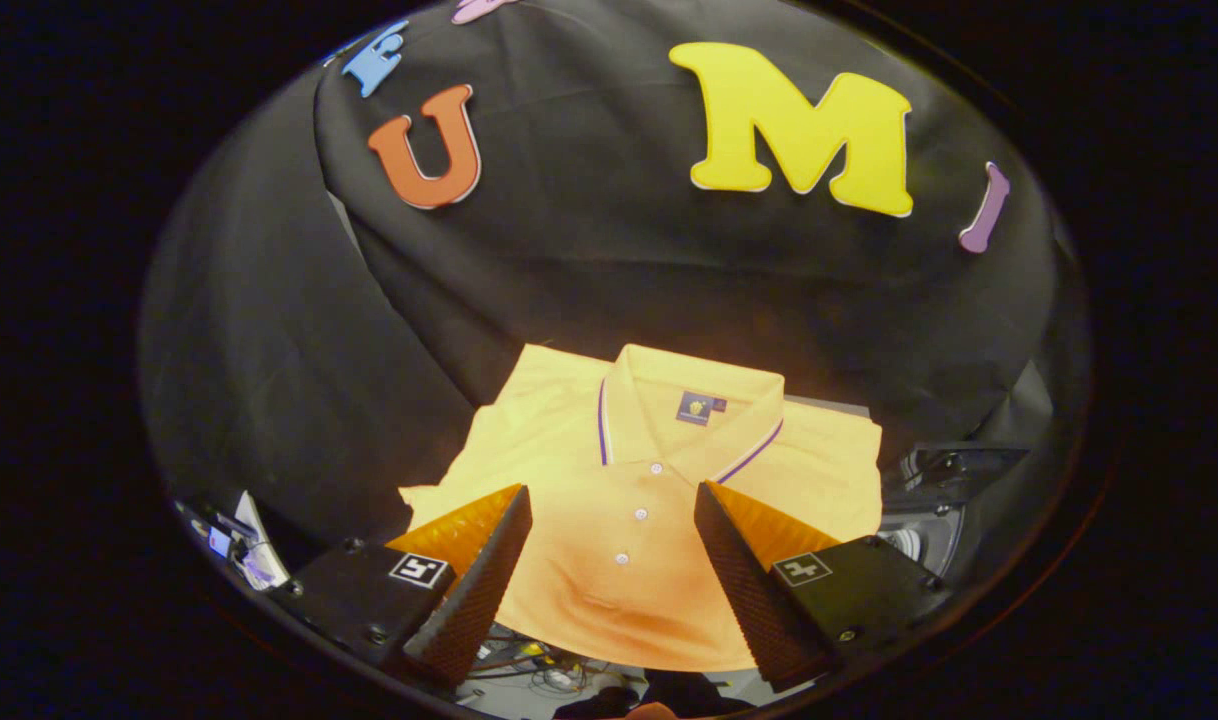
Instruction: Put the clothes into the washing machine and then close the washing machine lid.
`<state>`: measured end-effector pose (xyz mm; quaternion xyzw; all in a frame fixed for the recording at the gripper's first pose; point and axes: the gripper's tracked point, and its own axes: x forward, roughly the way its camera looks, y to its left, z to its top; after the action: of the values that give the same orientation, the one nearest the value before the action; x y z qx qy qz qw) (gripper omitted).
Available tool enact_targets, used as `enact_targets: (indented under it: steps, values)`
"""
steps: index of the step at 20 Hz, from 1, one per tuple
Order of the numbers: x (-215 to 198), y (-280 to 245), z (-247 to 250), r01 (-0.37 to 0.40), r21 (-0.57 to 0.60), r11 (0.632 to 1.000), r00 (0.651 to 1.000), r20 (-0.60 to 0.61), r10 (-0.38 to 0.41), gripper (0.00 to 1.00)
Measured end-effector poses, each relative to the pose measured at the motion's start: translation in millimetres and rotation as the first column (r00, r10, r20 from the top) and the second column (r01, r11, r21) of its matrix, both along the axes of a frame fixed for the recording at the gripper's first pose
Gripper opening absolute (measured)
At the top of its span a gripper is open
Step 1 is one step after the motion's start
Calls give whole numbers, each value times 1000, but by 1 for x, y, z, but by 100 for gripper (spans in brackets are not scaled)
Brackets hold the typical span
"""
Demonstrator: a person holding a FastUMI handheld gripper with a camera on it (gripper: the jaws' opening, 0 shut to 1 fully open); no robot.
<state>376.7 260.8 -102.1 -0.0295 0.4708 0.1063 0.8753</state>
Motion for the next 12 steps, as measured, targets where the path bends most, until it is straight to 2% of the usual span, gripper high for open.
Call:
enact_targets:
  steps: [4, 12]
  values:
    - [3, 12, -27, 7, 0, 1000, 990, -143, -7, 100]
    - [16, 3, -79, 45, -109, 993, 942, -325, -78, 100]
